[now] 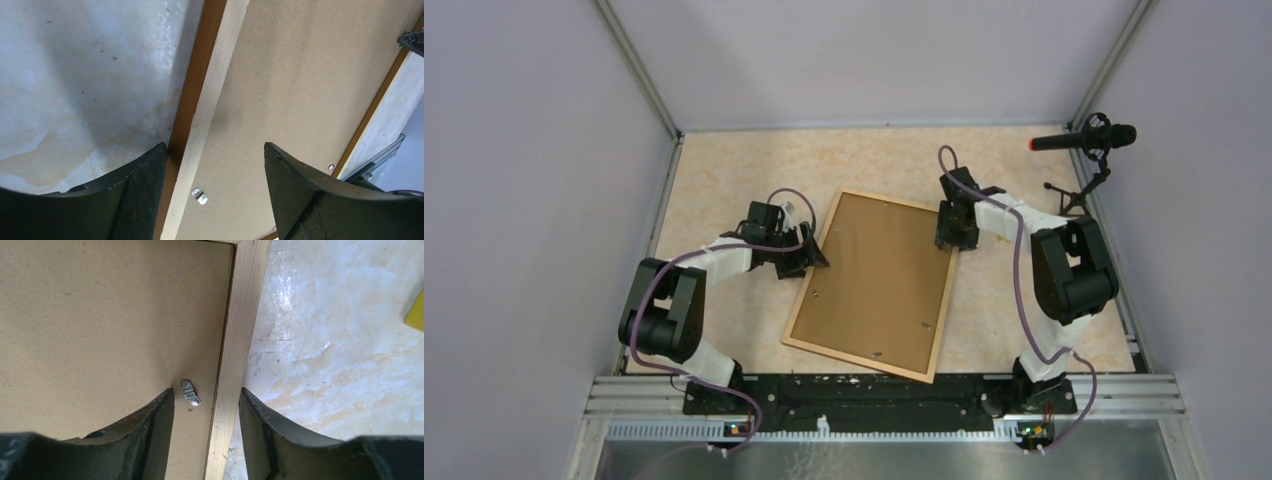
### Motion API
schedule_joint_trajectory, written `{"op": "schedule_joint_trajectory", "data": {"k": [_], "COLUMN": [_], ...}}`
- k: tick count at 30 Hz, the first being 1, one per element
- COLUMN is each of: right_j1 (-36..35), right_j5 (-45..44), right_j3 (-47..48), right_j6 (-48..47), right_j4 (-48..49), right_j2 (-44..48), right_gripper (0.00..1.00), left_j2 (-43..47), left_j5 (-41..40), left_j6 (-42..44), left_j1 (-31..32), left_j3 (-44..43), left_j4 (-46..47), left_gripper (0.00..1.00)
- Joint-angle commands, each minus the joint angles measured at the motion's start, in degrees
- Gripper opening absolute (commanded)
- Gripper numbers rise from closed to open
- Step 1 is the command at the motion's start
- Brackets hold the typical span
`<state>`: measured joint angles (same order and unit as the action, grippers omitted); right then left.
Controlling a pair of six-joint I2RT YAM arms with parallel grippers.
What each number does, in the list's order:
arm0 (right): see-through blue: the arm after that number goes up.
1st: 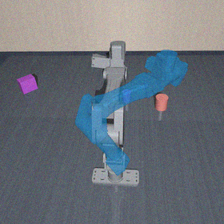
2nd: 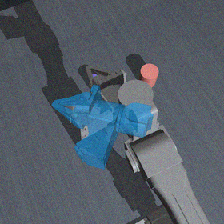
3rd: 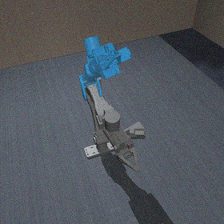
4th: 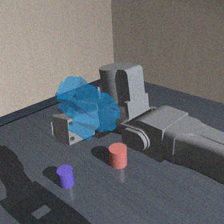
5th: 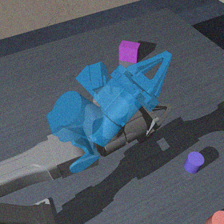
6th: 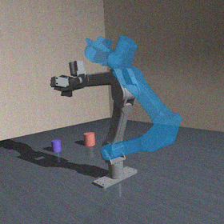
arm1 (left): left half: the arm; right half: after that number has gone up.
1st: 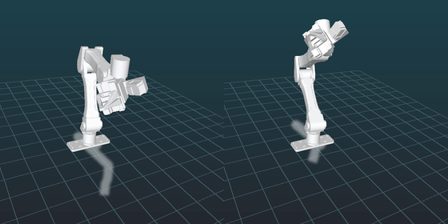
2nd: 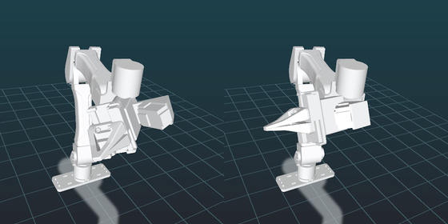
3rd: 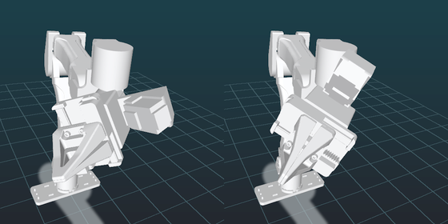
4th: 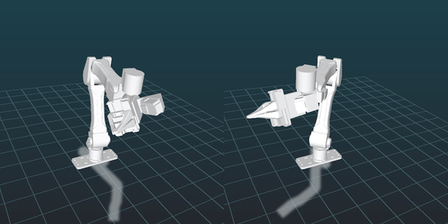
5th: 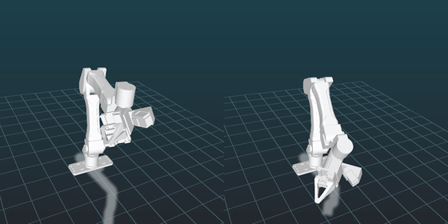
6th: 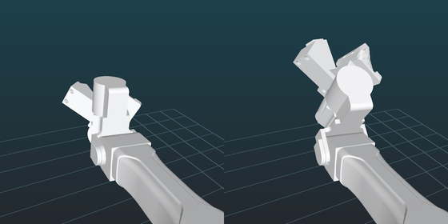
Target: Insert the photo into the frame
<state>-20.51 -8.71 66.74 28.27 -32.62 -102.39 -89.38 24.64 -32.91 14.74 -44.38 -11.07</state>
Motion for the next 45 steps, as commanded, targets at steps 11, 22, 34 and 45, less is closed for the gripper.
{"op": "schedule_joint_trajectory", "data": {"k": [11, 22, 34, 45], "right_j1": [-0.6, -1.0, -1.1, -2.3], "right_j5": [-5.6, -2.9, 15.5, 5.8], "right_j3": [1.6, 10.2, 20.1, 31.4], "right_j6": [12.2, 9.4, -5.8, -13.6], "right_j4": [3.4, 6.7, 13.6, 5.8], "right_j2": [-5.0, -11.6, -18.6, -16.1], "right_gripper": [0.0, 0.0, 0.03, 0.65], "left_j2": [3.6, 8.0, 13.3, 25.6], "left_j5": [2.8, 5.7, 8.0, 1.9], "left_j6": [-6.3, -12.4, -13.5, -8.9], "left_j1": [0.6, 1.2, 1.3, 1.7], "left_j3": [7.3, 14.3, 18.8, 17.2], "left_j4": [3.2, 7.8, 12.2, 0.0], "left_gripper": [0.76, 0.74, 0.74, 0.97]}}
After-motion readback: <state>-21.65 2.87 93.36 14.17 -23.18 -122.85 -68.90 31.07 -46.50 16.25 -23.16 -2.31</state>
